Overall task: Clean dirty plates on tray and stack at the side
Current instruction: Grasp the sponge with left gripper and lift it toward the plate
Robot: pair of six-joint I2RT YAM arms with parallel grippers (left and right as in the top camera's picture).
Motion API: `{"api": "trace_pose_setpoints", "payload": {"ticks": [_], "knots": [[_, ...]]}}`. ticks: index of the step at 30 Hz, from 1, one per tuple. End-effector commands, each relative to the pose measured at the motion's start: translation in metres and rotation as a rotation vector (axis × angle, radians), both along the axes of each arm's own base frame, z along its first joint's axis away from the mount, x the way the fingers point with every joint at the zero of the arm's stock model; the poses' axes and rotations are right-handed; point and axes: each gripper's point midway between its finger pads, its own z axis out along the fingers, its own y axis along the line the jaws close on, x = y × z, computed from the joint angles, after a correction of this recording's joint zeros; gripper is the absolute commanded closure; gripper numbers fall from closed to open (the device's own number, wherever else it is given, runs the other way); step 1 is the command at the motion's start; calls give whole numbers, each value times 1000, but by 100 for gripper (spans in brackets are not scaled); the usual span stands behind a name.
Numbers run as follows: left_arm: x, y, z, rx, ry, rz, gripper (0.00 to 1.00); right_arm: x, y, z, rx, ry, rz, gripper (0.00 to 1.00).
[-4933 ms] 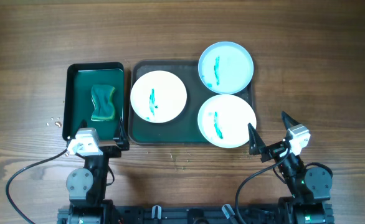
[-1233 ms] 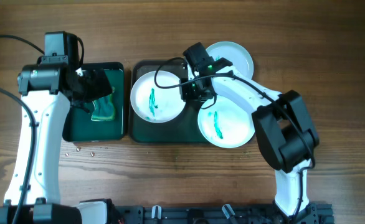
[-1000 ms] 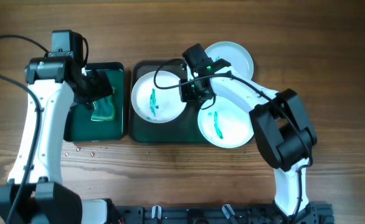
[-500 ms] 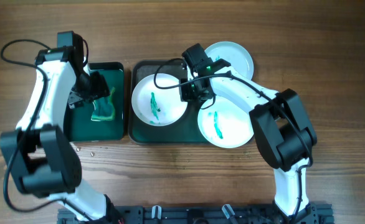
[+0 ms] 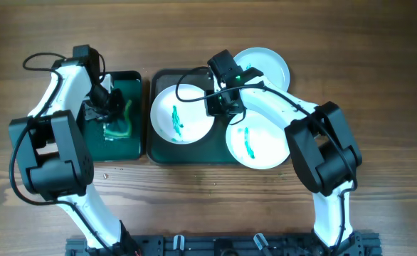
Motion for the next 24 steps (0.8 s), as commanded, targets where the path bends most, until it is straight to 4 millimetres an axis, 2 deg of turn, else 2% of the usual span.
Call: {"api": "trace_pose_setpoints", "payload": {"ticks": [1, 5, 9, 16, 19, 24], "knots": [[5, -1, -5, -13, -10, -10, 86, 3, -8, -12, -59, -13, 1, 96], [4, -2, -7, -15, -2, -13, 96, 3, -8, -12, -59, -13, 1, 96], [6, -3, -3, -15, -13, -10, 96, 3, -6, -11, -53, -10, 4, 96], [25, -15, 53, -83, -112, 35, 96, -4, 7, -7, 32, 30, 23, 96], [32, -40, 79, -212, -171, 47, 96, -6, 10, -6, 54, 51, 5, 96], [31, -67, 87, -287, -173, 23, 96, -9, 12, -5, 73, 76, -4, 96]]}}
